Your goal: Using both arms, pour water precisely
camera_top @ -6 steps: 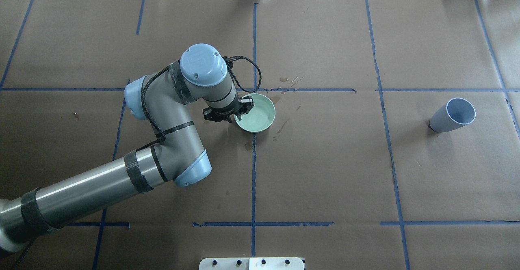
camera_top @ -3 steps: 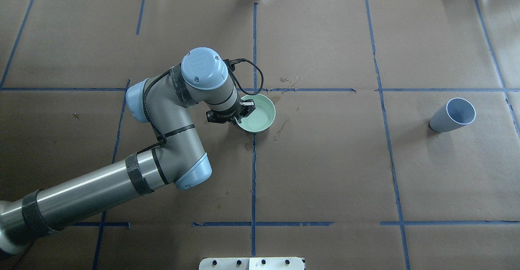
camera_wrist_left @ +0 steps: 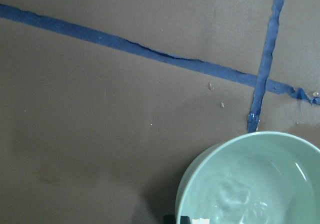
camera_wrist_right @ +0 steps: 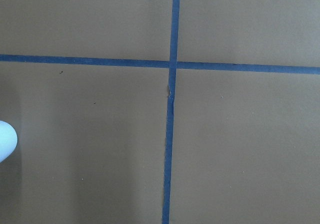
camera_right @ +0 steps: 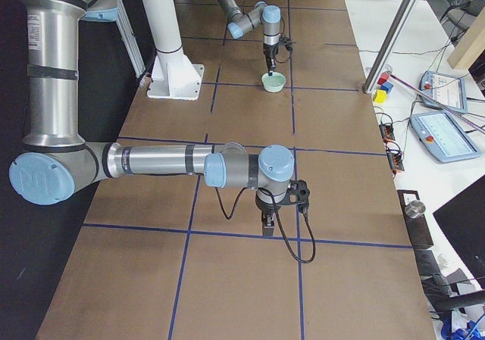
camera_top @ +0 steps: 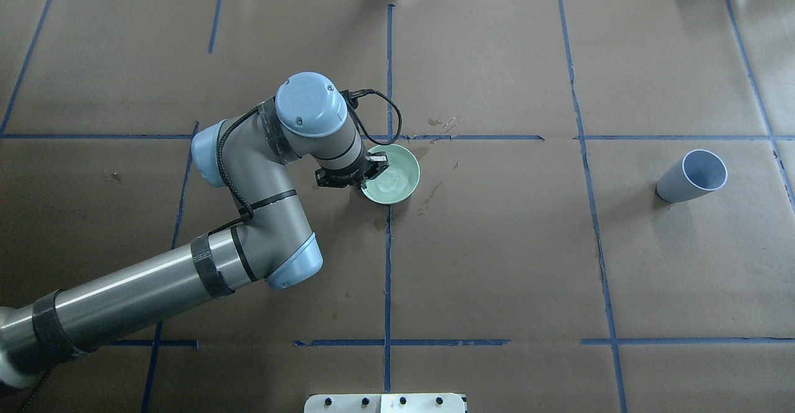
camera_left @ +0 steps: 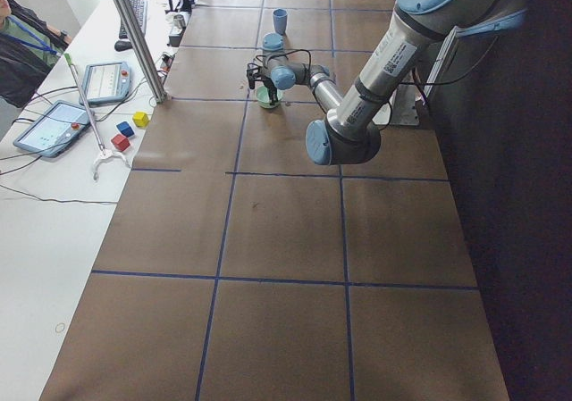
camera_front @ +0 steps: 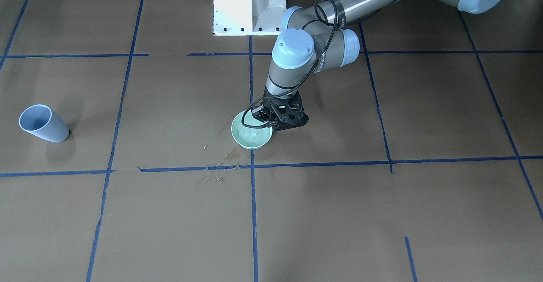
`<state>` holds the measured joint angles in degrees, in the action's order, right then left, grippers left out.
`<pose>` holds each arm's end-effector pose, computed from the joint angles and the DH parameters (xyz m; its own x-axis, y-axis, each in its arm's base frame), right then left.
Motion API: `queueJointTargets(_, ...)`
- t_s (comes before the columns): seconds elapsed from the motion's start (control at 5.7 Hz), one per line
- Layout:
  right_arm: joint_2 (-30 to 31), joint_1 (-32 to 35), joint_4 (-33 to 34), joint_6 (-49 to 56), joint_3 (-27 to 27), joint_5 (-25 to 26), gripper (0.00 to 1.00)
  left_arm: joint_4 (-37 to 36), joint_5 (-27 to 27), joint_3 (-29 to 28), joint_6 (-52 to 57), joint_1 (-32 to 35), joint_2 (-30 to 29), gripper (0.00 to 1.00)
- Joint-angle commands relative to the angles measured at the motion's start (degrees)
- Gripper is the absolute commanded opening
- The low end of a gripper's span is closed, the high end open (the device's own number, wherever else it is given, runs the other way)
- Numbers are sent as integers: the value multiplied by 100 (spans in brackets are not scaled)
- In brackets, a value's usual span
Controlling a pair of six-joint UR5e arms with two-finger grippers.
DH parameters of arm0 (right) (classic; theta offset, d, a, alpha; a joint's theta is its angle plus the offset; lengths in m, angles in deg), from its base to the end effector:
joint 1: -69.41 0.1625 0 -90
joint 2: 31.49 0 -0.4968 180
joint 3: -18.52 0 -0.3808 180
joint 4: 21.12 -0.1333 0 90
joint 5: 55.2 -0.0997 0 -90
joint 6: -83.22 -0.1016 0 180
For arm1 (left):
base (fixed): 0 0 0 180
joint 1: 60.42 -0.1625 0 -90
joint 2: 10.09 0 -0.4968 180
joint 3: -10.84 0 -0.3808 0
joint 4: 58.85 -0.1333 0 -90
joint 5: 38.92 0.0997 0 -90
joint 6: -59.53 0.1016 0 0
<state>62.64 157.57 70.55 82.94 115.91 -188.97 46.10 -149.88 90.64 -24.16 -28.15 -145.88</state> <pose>0.0487 -0.4479 0.7069 0.7213 -0.0375 0.6916 0.0286 0.9993 0.0244 0.6267 -0.5104 0.2706 0.5633 -0.2343 -0.7924 0.2044 0.9687 -0.1411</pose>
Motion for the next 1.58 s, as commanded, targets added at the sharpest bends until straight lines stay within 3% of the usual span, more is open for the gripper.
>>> queueJointTargets(0.0, 0, 0, 0, 2, 0, 0, 100, 165, -4, 0, -6, 16, 8, 4)
queueJointTargets(0.7, 0, 0, 0, 2, 0, 0, 100, 333, -214, 18, 37, 314, 43, 0)
queueJointTargets(0.88, 9, 0, 0, 2, 8, 0, 100, 351, -755, 53, 64, 568, 87, 0)
queueJointTargets(1.23, 9, 0, 0, -7, 9, 0, 100, 360, -1652, 769, 438, 1182, 892, 0)
queueJointTargets(1.4, 17, 0, 0, 2, 17, 0, 100, 568, -3005, 1357, 2112, 2517, 2332, 0)
